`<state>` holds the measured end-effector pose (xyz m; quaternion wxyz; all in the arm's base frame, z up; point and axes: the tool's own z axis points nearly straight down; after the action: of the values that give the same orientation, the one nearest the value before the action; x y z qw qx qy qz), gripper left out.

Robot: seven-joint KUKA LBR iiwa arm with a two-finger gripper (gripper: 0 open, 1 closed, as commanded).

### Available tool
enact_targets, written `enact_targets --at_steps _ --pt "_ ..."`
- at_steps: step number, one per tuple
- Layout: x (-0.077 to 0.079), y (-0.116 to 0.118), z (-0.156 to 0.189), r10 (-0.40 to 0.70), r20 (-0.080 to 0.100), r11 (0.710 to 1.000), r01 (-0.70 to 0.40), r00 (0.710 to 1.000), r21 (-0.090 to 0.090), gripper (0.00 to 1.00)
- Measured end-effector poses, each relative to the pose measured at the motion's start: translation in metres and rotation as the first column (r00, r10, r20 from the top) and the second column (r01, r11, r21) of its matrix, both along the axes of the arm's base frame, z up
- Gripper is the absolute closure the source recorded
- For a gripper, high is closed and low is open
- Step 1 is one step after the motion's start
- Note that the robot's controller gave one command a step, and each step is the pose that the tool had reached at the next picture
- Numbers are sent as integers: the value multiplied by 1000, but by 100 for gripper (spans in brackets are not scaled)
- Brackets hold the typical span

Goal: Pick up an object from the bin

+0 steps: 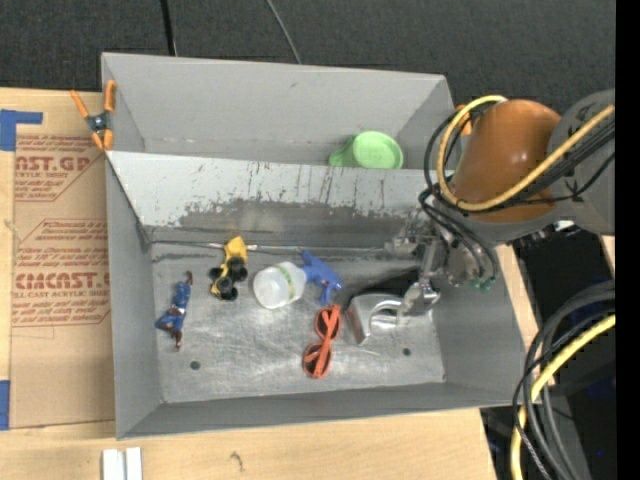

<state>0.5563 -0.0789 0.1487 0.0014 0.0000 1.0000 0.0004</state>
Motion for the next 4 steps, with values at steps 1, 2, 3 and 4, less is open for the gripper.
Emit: enact_targets --at_steps 1,2,3,4 --pt "-3 -12 -72 -58 12 998 58 998 1 0" --pt "-7 -11 -72 -61 -6 998 61 998 1 100" --pt "-7 -11 -72 -61 -6 998 61 998 1 100" --pt "-9 -11 -67 -61 -12 998 61 998 1 100"
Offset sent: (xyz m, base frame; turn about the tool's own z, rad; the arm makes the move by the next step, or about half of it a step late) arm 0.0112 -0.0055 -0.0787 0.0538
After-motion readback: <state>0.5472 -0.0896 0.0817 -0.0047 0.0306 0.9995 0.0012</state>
